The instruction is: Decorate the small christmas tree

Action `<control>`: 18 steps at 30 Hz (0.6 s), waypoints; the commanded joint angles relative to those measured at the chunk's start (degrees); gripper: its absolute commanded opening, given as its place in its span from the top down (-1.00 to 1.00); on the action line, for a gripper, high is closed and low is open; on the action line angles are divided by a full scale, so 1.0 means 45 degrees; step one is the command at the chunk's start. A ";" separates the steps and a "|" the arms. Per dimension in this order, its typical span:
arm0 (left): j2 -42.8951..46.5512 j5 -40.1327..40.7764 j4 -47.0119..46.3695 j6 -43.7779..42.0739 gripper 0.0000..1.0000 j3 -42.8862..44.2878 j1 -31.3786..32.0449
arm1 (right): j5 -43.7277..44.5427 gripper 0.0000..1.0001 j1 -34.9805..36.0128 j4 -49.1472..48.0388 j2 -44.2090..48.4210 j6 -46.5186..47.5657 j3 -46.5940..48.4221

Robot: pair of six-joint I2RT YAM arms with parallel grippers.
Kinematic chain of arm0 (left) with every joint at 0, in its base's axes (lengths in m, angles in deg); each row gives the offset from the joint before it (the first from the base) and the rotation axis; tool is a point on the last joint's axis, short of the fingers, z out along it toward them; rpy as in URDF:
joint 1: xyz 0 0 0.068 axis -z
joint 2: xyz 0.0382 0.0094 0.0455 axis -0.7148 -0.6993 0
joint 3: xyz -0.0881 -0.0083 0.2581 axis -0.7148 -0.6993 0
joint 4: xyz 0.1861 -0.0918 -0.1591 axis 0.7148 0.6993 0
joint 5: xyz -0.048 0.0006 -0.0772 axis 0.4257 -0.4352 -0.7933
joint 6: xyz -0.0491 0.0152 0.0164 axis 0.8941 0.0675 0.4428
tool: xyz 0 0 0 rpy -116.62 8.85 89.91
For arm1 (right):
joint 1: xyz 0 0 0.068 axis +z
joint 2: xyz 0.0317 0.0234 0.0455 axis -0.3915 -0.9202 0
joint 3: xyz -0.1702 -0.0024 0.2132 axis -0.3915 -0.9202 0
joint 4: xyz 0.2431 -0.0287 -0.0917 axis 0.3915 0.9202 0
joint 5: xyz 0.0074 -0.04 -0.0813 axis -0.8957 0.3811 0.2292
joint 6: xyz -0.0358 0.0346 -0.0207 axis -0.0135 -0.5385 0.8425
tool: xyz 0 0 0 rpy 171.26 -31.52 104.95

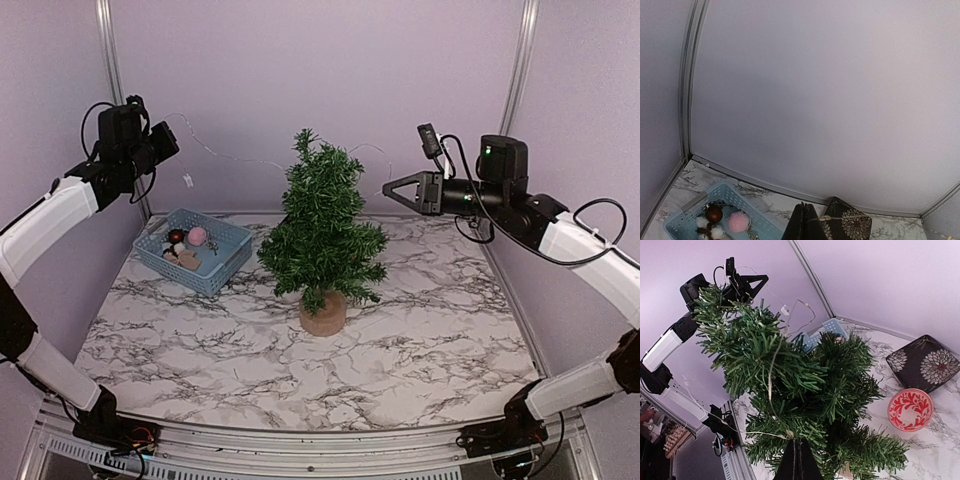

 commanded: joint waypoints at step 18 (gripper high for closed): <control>0.0700 0.0202 -0.0873 -0.0339 1.00 -0.1427 -0.0118 | 0.0191 1.00 0.0166 0.0453 -0.0995 0.0015 -0.0152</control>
